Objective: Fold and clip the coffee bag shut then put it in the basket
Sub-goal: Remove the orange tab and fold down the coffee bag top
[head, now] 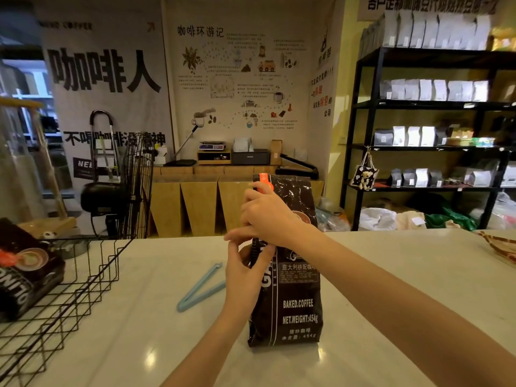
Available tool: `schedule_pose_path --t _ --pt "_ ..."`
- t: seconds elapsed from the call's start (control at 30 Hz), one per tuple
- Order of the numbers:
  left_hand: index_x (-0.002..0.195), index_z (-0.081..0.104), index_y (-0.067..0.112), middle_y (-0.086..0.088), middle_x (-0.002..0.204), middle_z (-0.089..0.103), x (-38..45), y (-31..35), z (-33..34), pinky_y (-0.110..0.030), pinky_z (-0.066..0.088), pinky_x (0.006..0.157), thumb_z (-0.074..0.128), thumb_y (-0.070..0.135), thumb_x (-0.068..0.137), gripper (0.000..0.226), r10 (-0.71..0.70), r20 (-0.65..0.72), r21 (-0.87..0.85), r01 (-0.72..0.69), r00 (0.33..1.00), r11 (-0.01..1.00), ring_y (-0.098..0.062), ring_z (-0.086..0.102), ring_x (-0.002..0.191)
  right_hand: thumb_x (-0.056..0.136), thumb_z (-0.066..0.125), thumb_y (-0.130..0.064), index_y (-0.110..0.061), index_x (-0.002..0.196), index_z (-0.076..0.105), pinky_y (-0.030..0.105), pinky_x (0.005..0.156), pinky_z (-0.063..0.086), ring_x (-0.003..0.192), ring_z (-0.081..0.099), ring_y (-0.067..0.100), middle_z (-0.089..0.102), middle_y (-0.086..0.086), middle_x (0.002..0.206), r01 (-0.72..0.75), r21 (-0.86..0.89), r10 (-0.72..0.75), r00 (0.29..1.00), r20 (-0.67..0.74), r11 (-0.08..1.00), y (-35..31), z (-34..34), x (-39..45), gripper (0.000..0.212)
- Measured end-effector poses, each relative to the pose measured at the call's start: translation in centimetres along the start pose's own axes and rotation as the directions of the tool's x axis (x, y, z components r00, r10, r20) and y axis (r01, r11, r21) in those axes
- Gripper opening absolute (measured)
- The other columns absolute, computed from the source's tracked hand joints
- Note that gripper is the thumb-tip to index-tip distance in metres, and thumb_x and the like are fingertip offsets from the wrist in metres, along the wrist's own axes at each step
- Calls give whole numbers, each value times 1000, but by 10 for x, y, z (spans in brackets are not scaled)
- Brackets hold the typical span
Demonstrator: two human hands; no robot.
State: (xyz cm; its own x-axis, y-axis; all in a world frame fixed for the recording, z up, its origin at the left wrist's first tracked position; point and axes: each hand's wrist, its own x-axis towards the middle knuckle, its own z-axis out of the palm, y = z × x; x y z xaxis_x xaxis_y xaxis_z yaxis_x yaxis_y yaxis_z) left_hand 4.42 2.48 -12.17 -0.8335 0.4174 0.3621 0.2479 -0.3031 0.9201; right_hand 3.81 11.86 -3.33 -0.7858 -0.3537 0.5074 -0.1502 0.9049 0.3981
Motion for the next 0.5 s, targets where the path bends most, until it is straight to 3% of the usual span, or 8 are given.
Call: schedule_pose_path --t 0.13,0.3,0.37,0.43,0.5 --pt "103 43 36 1 92 70 -3 -4 1 -27 55 76 61 29 80 30 36 -11 16 -36 999 999 -14 68 87 77 31 -61 -9 45 65 31 91 23 72 59 19 64 0 49 1 -94 -17 986 -166 996 0 5 1 70" --pt "90 50 37 -1 81 70 -4 -3 2 -30 53 72 60 27 82 16 76 -25 52 -75 997 996 -18 67 80 77 34 -59 -10 41 63 28 80 28 63 56 16 60 -4 45 -46 -132 18 978 -206 990 2 8 3 68" --pt "84 55 27 -9 82 68 -3 -3 2 -37 56 73 60 25 82 6 100 -25 65 -98 995 993 -26 66 82 80 44 -56 -8 45 65 30 83 36 66 57 18 62 -2 51 -62 -134 38 984 -175 989 2 10 0 62" --pt "79 55 17 -16 80 66 -3 -3 2 -42 54 71 60 23 82 9 102 -40 66 -99 994 993 -34 64 80 79 56 -50 -5 54 68 36 89 44 76 60 22 67 3 63 -88 -87 74 985 -154 992 0 7 0 52" --pt "78 56 13 -18 79 67 -3 -1 1 -41 55 70 61 22 82 11 94 -44 41 -92 995 995 -34 65 79 80 56 -46 -7 62 70 41 102 38 92 62 25 71 5 79 -96 -36 88 978 -191 995 -1 0 -2 45"
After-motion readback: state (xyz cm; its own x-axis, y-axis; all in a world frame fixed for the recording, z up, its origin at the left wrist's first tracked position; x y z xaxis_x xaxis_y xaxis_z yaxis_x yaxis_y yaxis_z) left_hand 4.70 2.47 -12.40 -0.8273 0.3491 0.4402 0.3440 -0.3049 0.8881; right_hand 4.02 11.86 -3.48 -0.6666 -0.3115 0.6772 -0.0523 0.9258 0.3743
